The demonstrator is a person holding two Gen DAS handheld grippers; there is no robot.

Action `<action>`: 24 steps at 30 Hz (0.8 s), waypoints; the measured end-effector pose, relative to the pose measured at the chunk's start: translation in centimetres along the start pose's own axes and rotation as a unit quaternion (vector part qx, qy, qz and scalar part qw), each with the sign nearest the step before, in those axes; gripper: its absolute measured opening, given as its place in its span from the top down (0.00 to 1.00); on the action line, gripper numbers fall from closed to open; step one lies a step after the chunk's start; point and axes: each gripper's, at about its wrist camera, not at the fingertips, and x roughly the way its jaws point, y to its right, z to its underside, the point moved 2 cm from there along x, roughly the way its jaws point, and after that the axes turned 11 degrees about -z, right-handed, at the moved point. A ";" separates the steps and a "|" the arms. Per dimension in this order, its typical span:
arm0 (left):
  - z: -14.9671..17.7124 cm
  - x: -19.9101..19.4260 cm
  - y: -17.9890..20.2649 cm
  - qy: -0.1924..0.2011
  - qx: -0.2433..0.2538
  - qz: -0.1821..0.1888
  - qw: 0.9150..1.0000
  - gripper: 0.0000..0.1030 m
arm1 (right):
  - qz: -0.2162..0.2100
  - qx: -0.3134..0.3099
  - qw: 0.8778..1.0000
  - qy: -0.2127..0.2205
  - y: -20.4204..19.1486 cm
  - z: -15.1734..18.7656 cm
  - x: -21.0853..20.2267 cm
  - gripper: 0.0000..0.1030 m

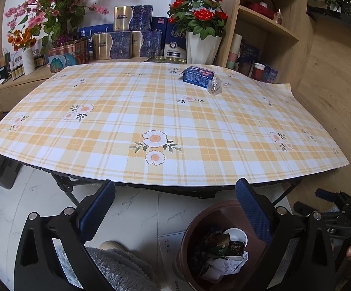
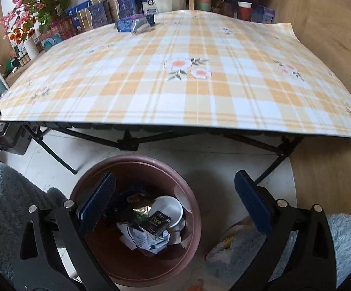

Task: Collect trash
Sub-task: 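Move both tools back over the table toward the blue carton, then grasp the blue milk carton with the left tool while the right tool grasps the clear bag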

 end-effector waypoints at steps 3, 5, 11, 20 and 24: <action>-0.2 0.1 0.2 -0.001 0.005 0.001 1.000 0.06 | -0.015 -0.006 1.000 0.010 0.0 -0.8 -0.6 0.06; -0.4 0.2 0.2 0.000 0.006 0.004 1.000 0.06 | -0.020 -0.018 1.000 0.015 -0.1 -1.5 -0.9 0.06; -2.4 0.8 0.4 0.011 0.002 0.014 1.000 0.06 | 0.002 -0.075 0.997 0.034 -0.8 -4.2 -1.3 0.06; -8.3 3.9 0.0 0.018 0.014 0.008 1.000 0.06 | -0.019 -0.117 0.993 0.021 -1.5 -12.5 1.7 0.06; -11.2 5.8 -0.7 0.020 0.004 0.009 1.000 0.06 | -0.072 -0.103 0.992 0.009 -1.5 -17.9 5.2 0.06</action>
